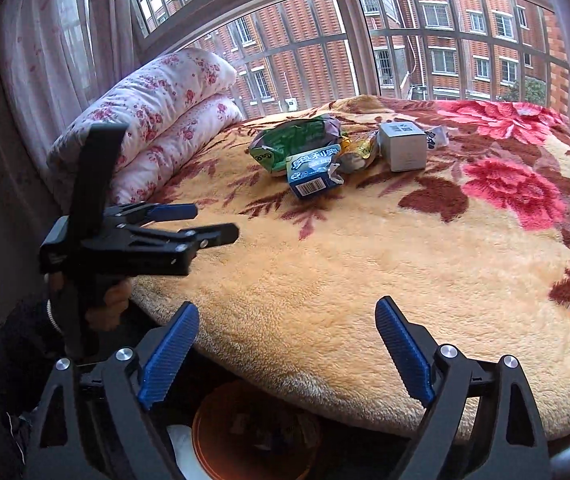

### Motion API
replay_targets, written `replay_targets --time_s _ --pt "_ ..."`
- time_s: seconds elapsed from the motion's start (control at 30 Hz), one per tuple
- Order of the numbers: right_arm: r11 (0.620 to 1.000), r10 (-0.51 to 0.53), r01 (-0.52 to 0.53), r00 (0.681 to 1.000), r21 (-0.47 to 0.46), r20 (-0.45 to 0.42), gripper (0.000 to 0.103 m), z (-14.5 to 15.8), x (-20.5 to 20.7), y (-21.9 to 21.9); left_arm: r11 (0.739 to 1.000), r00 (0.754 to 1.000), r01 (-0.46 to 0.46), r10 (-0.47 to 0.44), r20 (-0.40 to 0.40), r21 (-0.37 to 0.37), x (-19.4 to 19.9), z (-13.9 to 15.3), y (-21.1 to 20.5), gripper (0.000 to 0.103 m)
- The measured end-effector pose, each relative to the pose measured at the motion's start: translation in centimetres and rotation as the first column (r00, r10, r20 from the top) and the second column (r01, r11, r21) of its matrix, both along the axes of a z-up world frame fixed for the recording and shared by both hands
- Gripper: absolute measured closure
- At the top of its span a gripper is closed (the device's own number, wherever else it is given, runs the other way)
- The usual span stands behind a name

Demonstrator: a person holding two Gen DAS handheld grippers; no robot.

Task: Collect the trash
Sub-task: 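Grasp blue snack packet with left tool while right tool grasps white box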

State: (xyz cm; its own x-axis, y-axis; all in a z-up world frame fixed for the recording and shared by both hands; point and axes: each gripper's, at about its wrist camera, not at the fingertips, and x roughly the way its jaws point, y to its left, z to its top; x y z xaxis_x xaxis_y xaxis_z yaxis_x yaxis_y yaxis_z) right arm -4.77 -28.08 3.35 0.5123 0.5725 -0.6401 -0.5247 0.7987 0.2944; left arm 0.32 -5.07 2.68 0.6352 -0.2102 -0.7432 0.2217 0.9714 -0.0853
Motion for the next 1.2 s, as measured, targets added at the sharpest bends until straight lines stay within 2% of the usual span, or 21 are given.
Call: replay_targets --time_s 0.13,0.23,0.43,0.6,0.63,0.67,0.7,0.8,0.87,0.93,1.07,1.2 --pt "0.999 -0.033 0.033 0.999 0.016 -0.027 0.014 -1.2 0.7 -1.5 0.991 0.994 -0.112 0.113 0.009 -0.068 4.7 -0.9 -0.9 0.013" --pt "0.997 -0.069 0.07 0.997 0.017 -0.035 0.014 -1.9 1.2 -2.9 0.982 0.986 -0.166 0.165 -0.02 -0.09 8.0 -2.1 -1.8 0.013" --pt "0.992 -0.116 0.117 0.993 0.043 -0.037 0.013 -2.8 1.9 -5.4 0.955 0.954 -0.292 0.288 -0.077 -0.046 13.9 -4.3 -2.7 0.013" --pt "0.99 -0.13 0.133 0.99 0.046 -0.063 0.013 -4.1 3.0 -6.3 0.929 0.927 -0.366 0.359 -0.107 -0.058 16.7 -5.0 -2.1 0.013" --pt "0.99 -0.13 0.133 0.989 0.046 -0.068 0.013 -4.3 3.2 -6.4 0.929 0.926 -0.368 0.361 -0.109 -0.051 17.1 -5.2 -2.1 0.021" --pt "0.99 -0.13 0.133 0.989 0.046 -0.07 0.013 -4.5 3.4 -6.4 0.933 0.929 -0.358 0.351 -0.119 -0.044 17.4 -5.4 -2.1 0.034" --pt "0.99 -0.131 0.134 0.989 0.043 -0.071 0.013 -4.6 3.6 -6.3 0.938 0.932 -0.345 0.338 -0.132 -0.038 17.6 -5.7 -2.2 0.037" --pt "0.991 -0.127 0.13 0.989 0.039 -0.068 0.013 -4.6 4.1 -6.0 0.944 0.941 -0.326 0.319 -0.113 -0.052 16.9 -5.5 -2.2 0.038" --pt "0.992 -0.122 0.124 0.991 0.032 -0.059 0.013 -4.3 4.5 -5.6 0.953 0.951 -0.295 0.286 -0.119 -0.066 16.1 -5.2 -2.1 0.046" --pt "0.993 -0.115 0.116 0.992 0.018 -0.047 0.013 -4.0 4.9 -5.2 0.96 0.959 -0.265 0.253 -0.126 -0.087 14.8 -4.9 -1.8 0.046" --pt "0.995 -0.099 0.099 0.995 0.001 -0.032 0.013 -3.5 6.5 -4.1 0.974 0.971 -0.217 0.209 -0.116 -0.062 10.7 -3.9 -0.9 0.046" --pt "0.995 -0.091 0.091 0.996 -0.028 -0.004 0.013 -3.0 8.9 -2.4 0.975 0.974 -0.218 0.215 -0.073 -0.043 5.7 -2.7 1.0 0.046"
